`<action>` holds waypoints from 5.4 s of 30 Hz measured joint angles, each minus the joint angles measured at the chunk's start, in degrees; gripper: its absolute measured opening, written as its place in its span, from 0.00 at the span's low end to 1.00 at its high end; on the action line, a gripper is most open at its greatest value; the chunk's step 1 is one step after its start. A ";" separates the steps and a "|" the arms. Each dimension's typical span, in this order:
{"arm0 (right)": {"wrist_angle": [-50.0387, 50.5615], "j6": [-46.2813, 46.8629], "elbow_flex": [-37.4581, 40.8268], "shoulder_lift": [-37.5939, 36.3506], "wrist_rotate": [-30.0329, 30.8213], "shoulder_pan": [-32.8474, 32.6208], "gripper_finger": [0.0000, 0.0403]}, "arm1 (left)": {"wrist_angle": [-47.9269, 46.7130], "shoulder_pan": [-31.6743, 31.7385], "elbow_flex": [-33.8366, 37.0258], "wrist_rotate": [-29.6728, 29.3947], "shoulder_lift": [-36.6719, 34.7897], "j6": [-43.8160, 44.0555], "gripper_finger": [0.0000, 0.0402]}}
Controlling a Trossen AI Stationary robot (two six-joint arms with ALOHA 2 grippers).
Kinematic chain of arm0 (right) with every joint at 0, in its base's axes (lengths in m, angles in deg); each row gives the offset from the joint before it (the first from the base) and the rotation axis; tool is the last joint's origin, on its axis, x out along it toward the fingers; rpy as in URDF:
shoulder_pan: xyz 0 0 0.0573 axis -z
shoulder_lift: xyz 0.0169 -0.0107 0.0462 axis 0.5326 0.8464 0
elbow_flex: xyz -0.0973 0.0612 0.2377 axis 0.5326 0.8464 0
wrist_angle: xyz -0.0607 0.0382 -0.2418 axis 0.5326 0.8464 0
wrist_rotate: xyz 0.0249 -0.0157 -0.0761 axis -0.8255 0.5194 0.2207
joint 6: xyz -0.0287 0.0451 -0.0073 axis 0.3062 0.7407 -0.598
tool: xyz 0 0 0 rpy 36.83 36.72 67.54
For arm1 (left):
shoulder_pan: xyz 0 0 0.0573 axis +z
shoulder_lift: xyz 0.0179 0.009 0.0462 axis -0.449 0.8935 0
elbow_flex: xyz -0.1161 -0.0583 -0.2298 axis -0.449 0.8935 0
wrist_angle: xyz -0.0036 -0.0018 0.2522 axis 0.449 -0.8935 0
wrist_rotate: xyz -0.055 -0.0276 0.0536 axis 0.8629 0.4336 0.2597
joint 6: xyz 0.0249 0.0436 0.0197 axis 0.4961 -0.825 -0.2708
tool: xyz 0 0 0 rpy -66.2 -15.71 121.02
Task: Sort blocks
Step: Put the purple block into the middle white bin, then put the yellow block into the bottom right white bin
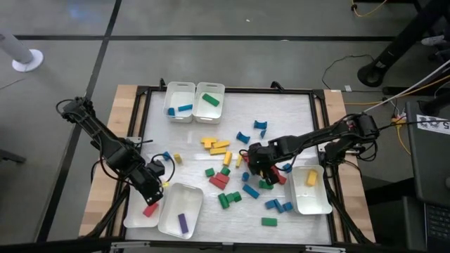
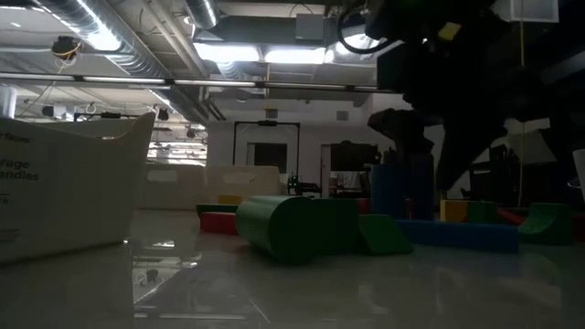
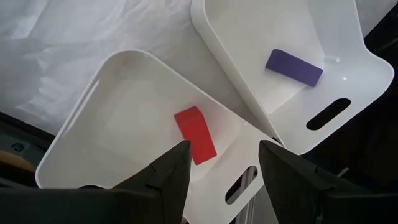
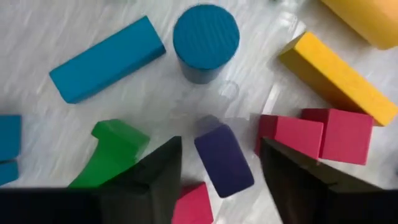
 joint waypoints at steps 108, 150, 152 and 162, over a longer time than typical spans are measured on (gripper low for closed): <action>-50.18 4.65 -21.29 19.78 -1.25 -7.06 0.44 | 15.49 19.87 20.91 -31.64 0.66 -48.30 0.44; 18.43 29.35 -21.31 -19.22 30.85 -7.04 0.44 | 103.12 31.07 10.76 -11.87 22.50 -76.47 0.10; 18.69 29.49 -21.31 -19.98 31.12 -7.04 0.44 | 103.71 31.34 6.84 -9.39 27.07 -78.07 0.10; 29.24 50.79 -21.09 -19.50 21.60 -7.10 0.44 | 97.41 31.30 -7.41 -7.71 37.94 -87.68 0.12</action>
